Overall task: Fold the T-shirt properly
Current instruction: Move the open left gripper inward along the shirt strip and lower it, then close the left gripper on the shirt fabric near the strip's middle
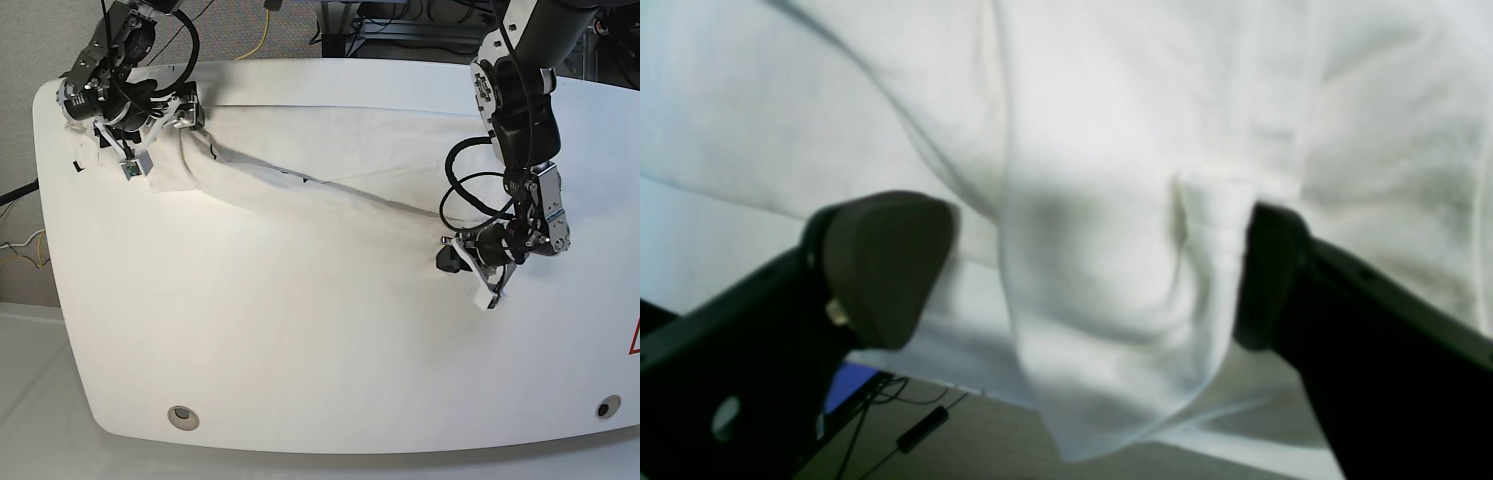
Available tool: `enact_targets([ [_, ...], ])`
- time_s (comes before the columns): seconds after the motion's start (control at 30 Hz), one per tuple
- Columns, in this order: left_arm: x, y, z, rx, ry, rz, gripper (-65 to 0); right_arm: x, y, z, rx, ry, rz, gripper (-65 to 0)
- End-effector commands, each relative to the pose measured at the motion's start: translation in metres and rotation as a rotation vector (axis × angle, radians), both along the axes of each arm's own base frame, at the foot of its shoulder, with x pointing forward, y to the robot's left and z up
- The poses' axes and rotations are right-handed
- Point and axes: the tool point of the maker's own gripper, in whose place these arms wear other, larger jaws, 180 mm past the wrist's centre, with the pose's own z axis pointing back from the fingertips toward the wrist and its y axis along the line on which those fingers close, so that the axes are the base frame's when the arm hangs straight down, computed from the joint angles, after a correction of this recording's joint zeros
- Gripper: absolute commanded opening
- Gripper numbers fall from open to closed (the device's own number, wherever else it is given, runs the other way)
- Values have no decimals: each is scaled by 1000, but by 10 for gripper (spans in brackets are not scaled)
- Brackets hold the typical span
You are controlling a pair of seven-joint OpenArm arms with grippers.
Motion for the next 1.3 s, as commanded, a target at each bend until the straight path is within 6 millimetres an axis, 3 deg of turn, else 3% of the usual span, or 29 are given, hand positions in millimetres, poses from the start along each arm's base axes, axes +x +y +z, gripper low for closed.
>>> enact_targets([
  [0.0, -2, 18, -1, 72, 36, -3, -618, 6, -6, 5, -23, -12, -2, -9],
  [0.47, 2, 43, 7, 117, 37, 13, -618, 9, -5, 6, -21, -18, -2, -9],
  [0.97, 10, 49, 34, 189, 9, -11, -616, 14, -5, 9, -20, -32, -3, -9],
  [1.27, 17, 43, 55, 226, -31, -29, -616, 21, -4, 12, -16, -48, -4, -9],
])
